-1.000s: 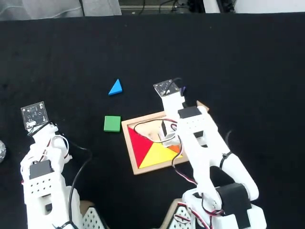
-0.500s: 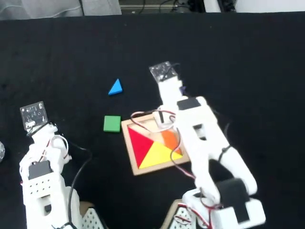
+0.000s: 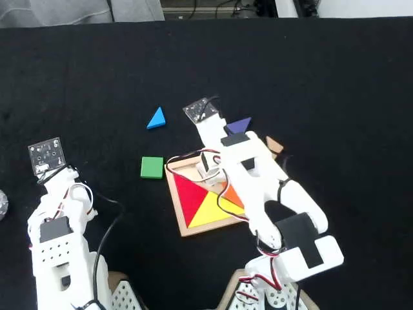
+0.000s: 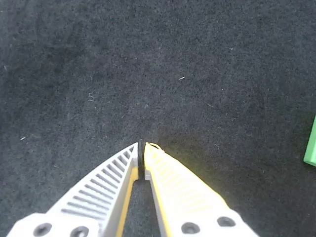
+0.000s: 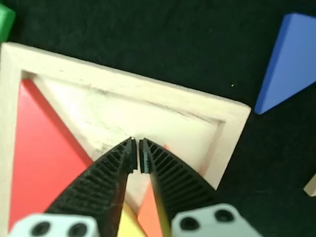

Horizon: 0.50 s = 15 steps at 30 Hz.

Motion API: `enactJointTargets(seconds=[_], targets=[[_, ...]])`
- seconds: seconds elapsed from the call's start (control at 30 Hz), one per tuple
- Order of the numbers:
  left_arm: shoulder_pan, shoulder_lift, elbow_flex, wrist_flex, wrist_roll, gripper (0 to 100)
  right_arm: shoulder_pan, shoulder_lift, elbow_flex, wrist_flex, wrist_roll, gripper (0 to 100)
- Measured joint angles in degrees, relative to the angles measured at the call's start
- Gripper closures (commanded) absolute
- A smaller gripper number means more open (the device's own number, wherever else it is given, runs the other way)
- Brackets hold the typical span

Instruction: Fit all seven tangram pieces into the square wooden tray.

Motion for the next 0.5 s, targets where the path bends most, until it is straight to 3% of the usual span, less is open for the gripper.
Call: enactJointTargets(seconds=[0.27,0.5], targets=[[0.0,0.0,0.0,0.0,0.0,97,0.0,-0.4,0.0,4.4,0.0,98.8],[0.0,0.0,0.0,0.0,0.0,97,2.4,-7.3,0.0,0.3,0.3,98.7]])
